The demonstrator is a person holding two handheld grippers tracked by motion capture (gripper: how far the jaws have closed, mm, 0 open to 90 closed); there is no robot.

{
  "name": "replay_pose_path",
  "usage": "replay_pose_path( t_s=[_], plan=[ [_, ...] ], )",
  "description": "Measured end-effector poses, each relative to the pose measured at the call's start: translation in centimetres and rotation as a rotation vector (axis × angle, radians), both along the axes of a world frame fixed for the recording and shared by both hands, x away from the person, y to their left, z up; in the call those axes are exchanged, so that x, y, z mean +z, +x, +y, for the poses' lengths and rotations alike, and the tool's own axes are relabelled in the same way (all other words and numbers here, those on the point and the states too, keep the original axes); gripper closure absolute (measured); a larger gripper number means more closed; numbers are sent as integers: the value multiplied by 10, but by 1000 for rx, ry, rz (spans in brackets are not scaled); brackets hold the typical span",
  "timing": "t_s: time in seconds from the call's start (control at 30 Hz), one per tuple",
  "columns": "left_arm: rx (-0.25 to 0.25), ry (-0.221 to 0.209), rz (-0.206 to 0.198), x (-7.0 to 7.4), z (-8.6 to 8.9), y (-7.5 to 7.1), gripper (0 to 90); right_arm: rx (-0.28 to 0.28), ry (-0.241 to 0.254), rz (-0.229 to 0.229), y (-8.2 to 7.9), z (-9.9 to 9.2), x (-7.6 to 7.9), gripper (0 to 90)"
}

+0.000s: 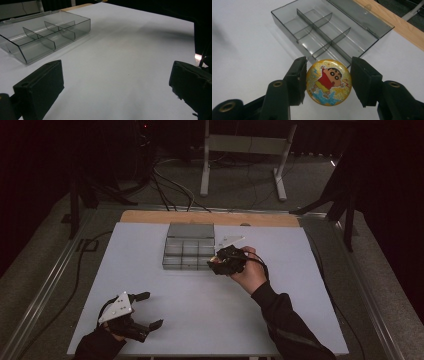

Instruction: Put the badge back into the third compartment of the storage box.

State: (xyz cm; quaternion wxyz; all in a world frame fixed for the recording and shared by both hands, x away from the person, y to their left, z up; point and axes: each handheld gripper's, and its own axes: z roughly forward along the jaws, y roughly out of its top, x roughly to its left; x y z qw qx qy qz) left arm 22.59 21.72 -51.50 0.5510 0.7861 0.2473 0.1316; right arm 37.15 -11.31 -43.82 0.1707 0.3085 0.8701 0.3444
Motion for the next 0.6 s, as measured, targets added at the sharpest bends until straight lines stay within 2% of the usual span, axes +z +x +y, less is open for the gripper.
replay_pose_path(
  t_s=[0.6],
  plan=[
    [1,-3,-6,1,1,-1,0,-22,11,-10,30,17,13,475]
  ],
)
